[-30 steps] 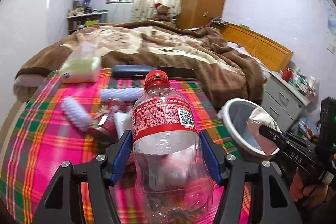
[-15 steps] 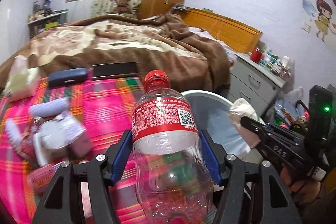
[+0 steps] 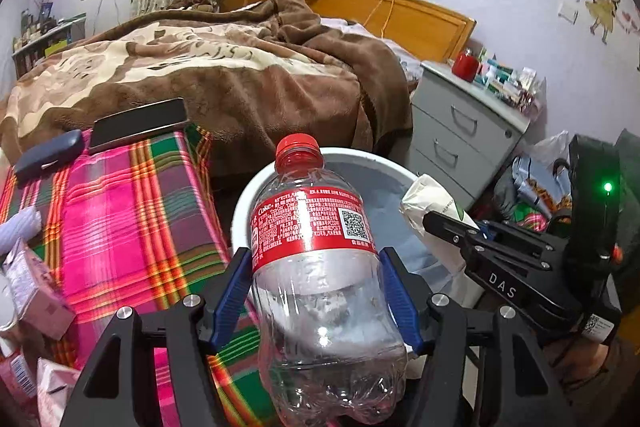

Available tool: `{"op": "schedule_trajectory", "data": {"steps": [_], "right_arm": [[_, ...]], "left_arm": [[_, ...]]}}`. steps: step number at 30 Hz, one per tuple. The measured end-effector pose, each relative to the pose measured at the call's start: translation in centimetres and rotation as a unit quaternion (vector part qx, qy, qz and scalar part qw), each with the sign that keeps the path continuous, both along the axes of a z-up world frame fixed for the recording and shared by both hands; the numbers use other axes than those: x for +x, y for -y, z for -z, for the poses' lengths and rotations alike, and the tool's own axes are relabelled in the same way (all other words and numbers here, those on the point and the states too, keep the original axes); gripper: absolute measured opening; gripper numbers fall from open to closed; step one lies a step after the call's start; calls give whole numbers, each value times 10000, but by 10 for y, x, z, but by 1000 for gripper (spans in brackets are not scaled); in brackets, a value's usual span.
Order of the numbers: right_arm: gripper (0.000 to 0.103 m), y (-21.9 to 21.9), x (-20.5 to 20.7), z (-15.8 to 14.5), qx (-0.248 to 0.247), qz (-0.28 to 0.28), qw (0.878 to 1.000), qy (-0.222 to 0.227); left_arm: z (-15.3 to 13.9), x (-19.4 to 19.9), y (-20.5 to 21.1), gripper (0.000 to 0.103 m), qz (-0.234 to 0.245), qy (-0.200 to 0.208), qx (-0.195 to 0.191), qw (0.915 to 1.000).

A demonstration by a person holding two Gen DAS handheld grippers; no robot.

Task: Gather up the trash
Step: 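Carry the tissue and bottle over the bin and release both inside, then move both tools back toward the cans and milk carton on the sheet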

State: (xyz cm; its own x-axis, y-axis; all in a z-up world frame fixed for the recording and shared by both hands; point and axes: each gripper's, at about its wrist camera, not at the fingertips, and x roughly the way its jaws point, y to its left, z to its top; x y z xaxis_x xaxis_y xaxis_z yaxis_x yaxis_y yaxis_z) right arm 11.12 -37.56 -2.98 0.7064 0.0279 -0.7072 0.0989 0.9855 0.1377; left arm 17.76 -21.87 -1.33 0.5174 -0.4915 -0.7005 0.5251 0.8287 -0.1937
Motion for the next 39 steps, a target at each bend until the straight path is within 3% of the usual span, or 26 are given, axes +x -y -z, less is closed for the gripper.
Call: {"op": "schedule_trajectory", "data": {"steps": [3, 6, 8, 10, 23, 39], "right_arm": [[10, 3, 1, 4, -17, -23, 9999, -102], [17, 4, 2, 6, -135, -7, 9998, -172], [43, 3, 3, 6, -281, -3, 9995, -159], [56, 3, 0, 6, -312, -41, 9994, -119], [56, -4, -14, -9, -237, 79, 9996, 140], [56, -63, -28, -18, 90, -316, 9986, 421]], "left_arm": [[7, 6, 7, 64, 17, -125, -46, 9999], [10, 9, 10, 64, 1, -143, -68, 9999], [11, 9, 12, 66, 19, -115, -51, 9999], [9, 8, 11, 74, 9, -85, -100, 9999], [-9, -8, -19, 75, -191, 97, -202, 9996], [-29, -55, -123, 75, -1039, 526, -311, 9927]]}}
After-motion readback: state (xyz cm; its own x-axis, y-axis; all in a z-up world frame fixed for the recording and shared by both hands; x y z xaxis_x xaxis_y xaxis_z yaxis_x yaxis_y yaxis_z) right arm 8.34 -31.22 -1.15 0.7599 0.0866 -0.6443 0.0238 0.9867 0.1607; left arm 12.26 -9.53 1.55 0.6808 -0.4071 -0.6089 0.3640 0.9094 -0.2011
